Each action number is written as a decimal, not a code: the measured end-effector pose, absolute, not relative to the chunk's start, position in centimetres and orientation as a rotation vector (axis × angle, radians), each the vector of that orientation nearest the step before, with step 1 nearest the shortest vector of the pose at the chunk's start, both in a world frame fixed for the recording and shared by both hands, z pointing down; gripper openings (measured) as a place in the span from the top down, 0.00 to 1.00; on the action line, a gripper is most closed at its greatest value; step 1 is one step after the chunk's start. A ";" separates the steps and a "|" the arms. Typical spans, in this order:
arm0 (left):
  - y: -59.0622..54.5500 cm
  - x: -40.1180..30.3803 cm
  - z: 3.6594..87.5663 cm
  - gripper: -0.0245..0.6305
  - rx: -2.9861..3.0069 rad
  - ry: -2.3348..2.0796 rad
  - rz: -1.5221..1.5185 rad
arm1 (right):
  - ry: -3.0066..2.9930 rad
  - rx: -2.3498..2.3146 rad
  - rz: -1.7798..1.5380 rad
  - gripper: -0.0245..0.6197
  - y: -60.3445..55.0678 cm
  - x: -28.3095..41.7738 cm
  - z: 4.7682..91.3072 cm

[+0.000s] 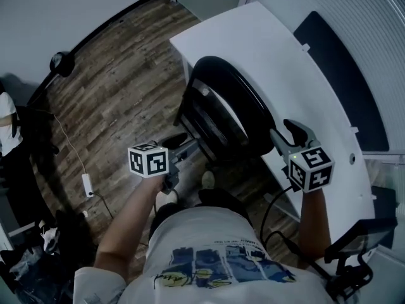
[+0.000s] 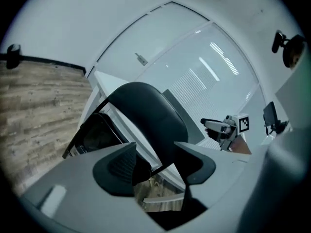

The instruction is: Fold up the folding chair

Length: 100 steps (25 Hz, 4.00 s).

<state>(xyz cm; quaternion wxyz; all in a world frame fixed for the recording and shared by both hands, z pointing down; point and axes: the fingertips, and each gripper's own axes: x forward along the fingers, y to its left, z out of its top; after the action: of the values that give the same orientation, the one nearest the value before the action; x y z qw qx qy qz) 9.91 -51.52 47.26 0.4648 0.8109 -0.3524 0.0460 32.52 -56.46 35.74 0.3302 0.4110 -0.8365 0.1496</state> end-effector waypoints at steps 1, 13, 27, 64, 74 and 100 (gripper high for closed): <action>-50.0 9.0 46.0 0.63 2.036 -0.853 0.132 | -2.187 1.093 0.391 0.67 -54.4 31.5 35.3; -47.4 3.9 39.3 0.96 2.243 -0.918 0.300 | -2.208 1.212 0.459 0.81 -48.8 26.7 36.2; -34.4 -4.5 37.3 0.96 2.413 -0.857 0.366 | -2.123 1.355 0.384 0.96 -31.7 19.2 33.7; -7.2 5.0 32.8 0.96 2.522 -0.867 0.435 | -2.257 1.285 0.410 0.96 -4.7 24.6 33.8; -2.2 -2.3 29.5 0.96 2.585 -0.797 0.370 | -2.241 1.334 0.370 0.96 0.5 15.9 31.1; 10.6 -11.1 28.3 0.96 2.691 -0.612 0.397 | -2.194 1.428 0.375 0.96 15.1 3.8 28.4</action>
<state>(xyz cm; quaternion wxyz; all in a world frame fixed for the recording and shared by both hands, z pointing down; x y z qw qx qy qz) -11.10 10.63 28.33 0.1758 0.9501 -0.2162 0.1401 3.83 15.13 28.41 0.2459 0.5235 -0.8041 0.1374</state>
